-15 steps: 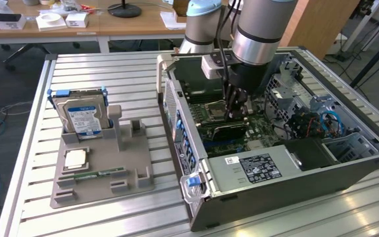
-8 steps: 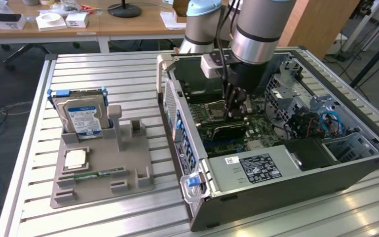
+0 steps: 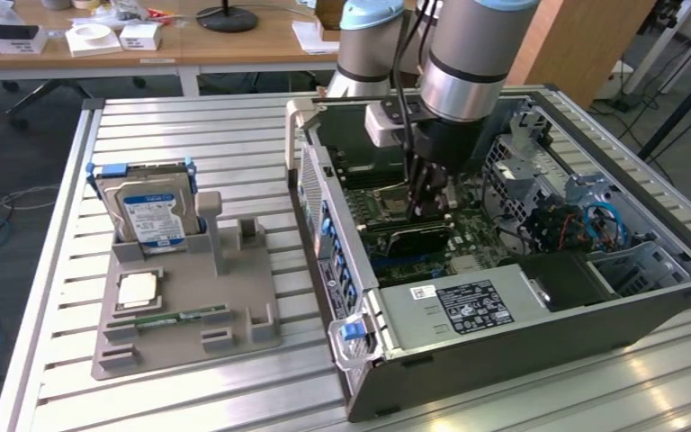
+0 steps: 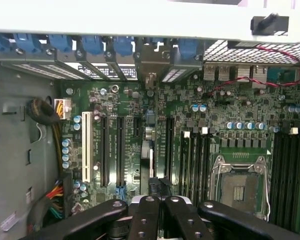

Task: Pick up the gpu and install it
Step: 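Press down on the gpu until it lock into place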

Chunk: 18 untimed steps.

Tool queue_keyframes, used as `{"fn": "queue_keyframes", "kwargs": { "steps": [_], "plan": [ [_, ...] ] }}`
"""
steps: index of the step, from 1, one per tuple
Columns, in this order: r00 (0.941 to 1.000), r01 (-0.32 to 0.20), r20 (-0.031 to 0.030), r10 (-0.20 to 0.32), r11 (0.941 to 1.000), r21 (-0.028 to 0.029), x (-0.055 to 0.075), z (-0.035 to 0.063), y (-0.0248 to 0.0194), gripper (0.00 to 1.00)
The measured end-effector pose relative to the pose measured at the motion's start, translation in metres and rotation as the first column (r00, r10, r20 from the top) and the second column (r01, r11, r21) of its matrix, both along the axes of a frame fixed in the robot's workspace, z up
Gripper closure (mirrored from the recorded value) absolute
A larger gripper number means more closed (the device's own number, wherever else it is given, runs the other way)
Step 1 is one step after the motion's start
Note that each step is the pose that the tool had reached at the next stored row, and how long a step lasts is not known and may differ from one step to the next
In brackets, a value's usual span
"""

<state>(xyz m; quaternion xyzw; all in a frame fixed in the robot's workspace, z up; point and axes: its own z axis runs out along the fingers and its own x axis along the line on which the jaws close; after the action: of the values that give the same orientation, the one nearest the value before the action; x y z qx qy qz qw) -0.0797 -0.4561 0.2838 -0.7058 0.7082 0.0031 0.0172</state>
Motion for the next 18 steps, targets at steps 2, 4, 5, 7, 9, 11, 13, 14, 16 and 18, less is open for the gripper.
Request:
{"fn": "queue_keyframes", "kwargs": {
  "steps": [2, 4, 5, 7, 9, 11, 13, 14, 16, 18],
  "plan": [
    [1.0000, 0.000, 0.0001, 0.000, 1.0000, 0.0009, 0.0000, -0.0028, 0.0000, 0.90],
    [1.0000, 0.000, 0.0000, 0.000, 1.0000, 0.0009, 0.0000, -0.0049, 0.0000, 0.90],
    [1.0000, 0.000, -0.0001, 0.000, 1.0000, 0.0008, 0.0000, -0.0052, 0.0000, 0.90],
    [1.0000, 0.000, -0.0001, 0.000, 1.0000, 0.0007, 0.0000, -0.0052, 0.0000, 0.90],
    [1.0000, 0.000, 0.0001, 0.000, 1.0000, 0.0011, 0.0000, -0.0064, 0.0000, 0.90],
    [1.0000, 0.000, 0.0000, 0.000, 1.0000, 0.0009, -0.0001, -0.0077, 0.0000, 0.90],
    [1.0000, 0.000, 0.0000, 0.000, 1.0000, 0.0010, -0.0002, -0.0091, 0.0000, 0.90],
    [1.0000, 0.000, 0.0000, 0.000, 1.0000, 0.0009, -0.0003, -0.0099, 0.0000, 0.90],
    [1.0000, 0.000, -0.0001, 0.000, 1.0000, 0.0008, -0.0003, -0.0101, 0.0000, 0.90],
    [1.0000, 0.000, 0.0000, 0.000, 1.0000, 0.0009, -0.0004, -0.0101, 0.0001, 0.90]
  ]
}}
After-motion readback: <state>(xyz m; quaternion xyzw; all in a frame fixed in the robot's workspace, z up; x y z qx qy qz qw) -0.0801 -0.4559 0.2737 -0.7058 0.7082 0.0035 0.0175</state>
